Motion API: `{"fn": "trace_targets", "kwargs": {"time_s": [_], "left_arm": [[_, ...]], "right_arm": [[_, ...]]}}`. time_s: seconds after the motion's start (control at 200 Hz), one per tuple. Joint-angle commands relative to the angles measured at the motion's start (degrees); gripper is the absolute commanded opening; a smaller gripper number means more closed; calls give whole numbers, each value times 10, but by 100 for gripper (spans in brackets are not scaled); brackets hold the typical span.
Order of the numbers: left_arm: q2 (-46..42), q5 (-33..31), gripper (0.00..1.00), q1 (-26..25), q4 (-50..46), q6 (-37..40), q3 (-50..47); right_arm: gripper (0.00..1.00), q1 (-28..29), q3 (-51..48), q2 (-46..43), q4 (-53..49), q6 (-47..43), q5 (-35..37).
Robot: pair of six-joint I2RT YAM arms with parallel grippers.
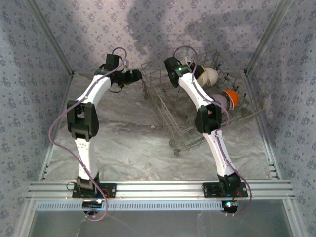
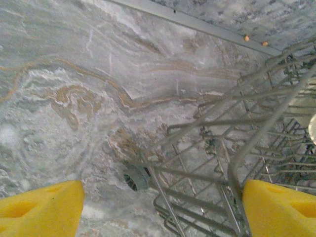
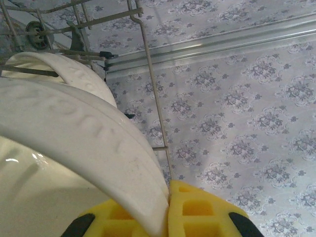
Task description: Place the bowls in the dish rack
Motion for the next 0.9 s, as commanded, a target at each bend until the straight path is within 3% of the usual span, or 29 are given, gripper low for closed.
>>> {"fn": "trace_targets", "kwargs": {"time_s": [0.0,0.445,0.895], "left_arm": [[-22,33,82,-22,-15,8,-32],[-55,29,80,-27,-5,7,-71],[-91,-19,83,-3,-4,-13,-100]], "right_arm": [[0,-14,6,-29,-41,16,48],[0,-5,-7,-17,-23,3,50],[0,8,-18,5,-13,-4,34]]}}
